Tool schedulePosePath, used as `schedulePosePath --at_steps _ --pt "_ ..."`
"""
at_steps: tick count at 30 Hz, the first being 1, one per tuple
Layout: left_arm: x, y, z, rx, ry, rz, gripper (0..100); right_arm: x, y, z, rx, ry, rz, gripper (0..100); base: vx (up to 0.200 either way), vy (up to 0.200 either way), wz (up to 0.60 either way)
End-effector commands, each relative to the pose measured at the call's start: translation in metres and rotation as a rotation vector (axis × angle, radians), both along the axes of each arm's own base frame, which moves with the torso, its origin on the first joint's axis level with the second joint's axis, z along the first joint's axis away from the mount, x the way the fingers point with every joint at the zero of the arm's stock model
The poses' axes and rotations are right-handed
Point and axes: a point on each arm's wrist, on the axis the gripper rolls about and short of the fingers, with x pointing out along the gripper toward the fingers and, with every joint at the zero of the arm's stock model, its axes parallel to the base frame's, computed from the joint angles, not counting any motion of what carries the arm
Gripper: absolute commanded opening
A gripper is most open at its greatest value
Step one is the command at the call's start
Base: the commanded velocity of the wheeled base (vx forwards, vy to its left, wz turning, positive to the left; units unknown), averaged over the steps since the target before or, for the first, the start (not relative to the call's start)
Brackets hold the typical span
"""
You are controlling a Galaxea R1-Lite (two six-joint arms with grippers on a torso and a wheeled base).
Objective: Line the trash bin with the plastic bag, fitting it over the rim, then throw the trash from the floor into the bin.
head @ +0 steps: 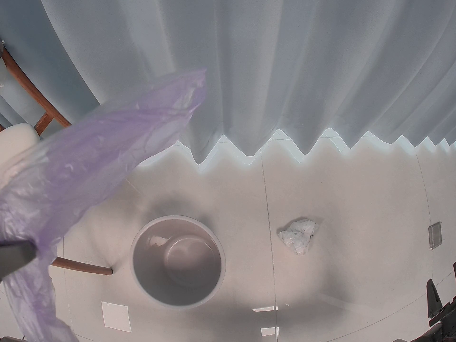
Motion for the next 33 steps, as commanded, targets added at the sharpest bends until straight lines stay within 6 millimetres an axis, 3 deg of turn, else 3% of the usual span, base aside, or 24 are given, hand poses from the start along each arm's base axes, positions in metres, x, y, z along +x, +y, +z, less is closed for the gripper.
schedulePosePath --at_steps 1,7,18,23,33 --pt "-0.005 -0.004 0.021 -0.045 -0.027 -0.097 0 0.0 0.0 -0.005 0.0 0.001 0.0 100 0.0 0.0 0.0" --pt "0.004 -0.014 0.024 -0.028 -0.003 -0.12 0 0.0 0.0 -0.005 0.0 0.001 0.0 100 0.0 0.0 0.0" --pt "0.011 -0.025 0.011 0.021 0.057 -0.182 0 0.0 0.0 -0.005 0.0 0.001 0.0 100 0.0 0.0 0.0" --pt "0.014 -0.029 -0.007 0.073 0.08 -0.184 0 0.0 0.0 -0.005 0.0 0.001 0.0 100 0.0 0.0 0.0" --pt "0.024 -0.039 -0.009 0.077 0.064 -0.182 0 0.0 0.0 -0.005 0.0 0.001 0.0 100 0.0 0.0 0.0"
